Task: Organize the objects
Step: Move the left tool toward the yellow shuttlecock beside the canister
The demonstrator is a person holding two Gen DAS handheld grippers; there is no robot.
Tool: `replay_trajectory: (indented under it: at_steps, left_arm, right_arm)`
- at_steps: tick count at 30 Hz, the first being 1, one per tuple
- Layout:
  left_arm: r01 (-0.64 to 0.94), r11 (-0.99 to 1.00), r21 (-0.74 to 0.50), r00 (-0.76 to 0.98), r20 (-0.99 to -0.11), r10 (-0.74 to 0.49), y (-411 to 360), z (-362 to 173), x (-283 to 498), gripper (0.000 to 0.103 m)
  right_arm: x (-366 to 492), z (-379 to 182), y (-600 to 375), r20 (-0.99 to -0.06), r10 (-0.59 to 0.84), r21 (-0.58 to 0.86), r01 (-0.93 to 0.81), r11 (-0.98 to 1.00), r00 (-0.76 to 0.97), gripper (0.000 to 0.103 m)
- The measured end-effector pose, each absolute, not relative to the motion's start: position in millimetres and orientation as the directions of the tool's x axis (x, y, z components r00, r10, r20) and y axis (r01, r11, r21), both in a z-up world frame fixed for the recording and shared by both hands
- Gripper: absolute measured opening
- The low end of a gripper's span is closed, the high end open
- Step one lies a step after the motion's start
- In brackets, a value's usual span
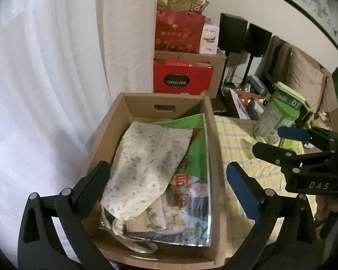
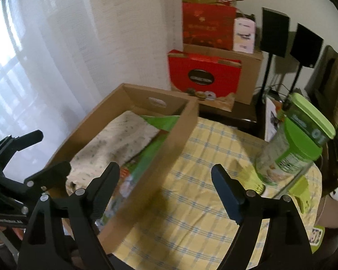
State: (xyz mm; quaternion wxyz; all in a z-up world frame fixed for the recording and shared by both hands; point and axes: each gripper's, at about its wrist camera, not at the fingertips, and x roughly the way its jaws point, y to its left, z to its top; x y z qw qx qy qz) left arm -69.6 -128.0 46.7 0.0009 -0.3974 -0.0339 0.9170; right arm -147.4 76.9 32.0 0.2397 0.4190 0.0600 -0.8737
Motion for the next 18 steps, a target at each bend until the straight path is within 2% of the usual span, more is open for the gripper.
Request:
replay_trajectory:
  at_steps: [6, 11, 18]
  left_arm:
    - [0.012, -0.998, -0.069, -0.684, -0.729, 0.042, -108, 44, -73, 0.103]
    - [-0.01, -0.997, -0.078, -0.679, -0.732, 0.064, -88, 41, -76, 0.103]
    - [-0.055, -0.996, -0.068, -0.689, -0.72, 0.088, -55, 41, -79, 0.103]
  right_arm:
    - [-142, 30, 109, -0.755, -0.316, 0.064, 0.415, -0.908, -0.575, 0.087]
    - [-137, 30, 139, -0.742, -0.278, 0.051, 0.363, -0.93, -0.609, 0.094]
    - [-130, 32, 181, -0.735, -0.236, 0.042, 0.305, -0.951, -0.635, 0.098]
